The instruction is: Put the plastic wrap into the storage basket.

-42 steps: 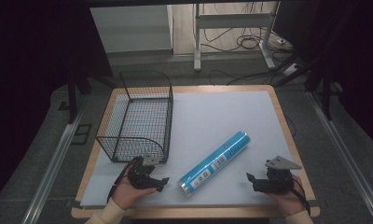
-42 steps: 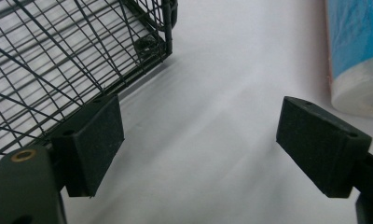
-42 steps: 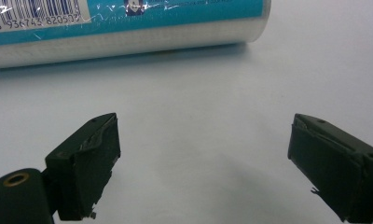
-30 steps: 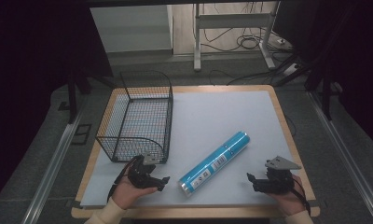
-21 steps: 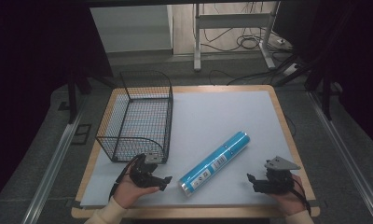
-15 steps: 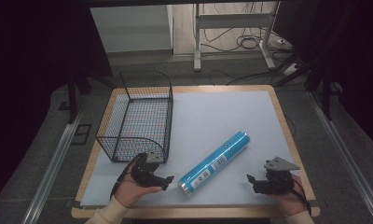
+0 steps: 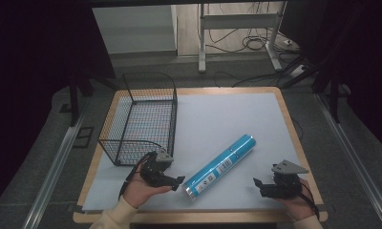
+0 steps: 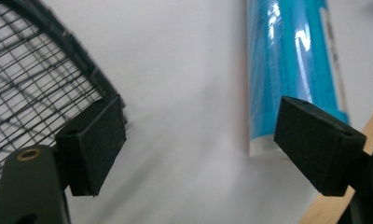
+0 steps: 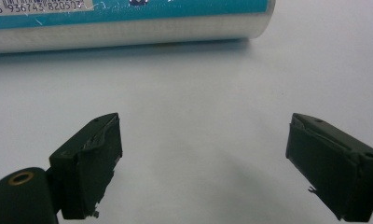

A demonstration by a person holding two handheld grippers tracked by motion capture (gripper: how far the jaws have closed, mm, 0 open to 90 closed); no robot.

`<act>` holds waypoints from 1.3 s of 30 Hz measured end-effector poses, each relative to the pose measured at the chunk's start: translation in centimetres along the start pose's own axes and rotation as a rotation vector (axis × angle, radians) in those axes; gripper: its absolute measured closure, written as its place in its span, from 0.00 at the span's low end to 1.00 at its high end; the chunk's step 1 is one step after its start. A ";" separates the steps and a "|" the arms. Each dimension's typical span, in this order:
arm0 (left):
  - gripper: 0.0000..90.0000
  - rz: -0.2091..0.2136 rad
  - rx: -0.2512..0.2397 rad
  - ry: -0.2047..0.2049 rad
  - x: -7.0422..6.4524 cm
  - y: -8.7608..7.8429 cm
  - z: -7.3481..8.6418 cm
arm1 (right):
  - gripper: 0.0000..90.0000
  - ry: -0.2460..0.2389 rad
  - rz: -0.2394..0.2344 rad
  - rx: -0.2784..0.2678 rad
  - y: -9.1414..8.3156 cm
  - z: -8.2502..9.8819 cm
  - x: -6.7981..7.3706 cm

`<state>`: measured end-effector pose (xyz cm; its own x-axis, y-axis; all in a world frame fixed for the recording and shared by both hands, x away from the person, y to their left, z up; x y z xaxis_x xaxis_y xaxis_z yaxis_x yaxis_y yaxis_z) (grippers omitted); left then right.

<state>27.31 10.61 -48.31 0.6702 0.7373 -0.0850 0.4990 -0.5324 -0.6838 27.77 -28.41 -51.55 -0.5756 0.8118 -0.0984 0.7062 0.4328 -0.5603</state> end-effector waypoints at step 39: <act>0.20 0.066 0.012 0.068 -2.5 2.0 -6.1 | 0.12 0.005 -0.003 -0.010 0.0 -0.1 0.1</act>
<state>29.94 5.14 -45.05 0.7375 0.6705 -0.0807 0.4461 -0.5735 -0.6871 27.71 -28.34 -51.49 -0.5757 0.8123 -0.0930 0.7085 0.4389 -0.5526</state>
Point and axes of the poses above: each handheld gripper's, and its own axes: y roughly forward along the jaws, z roughly out of its underside, x roughly to its left, the point moved 1 cm from there along y, roughly forward along the jaws, and after that the axes turned 7 degrees about -x, right-handed, at the moved point
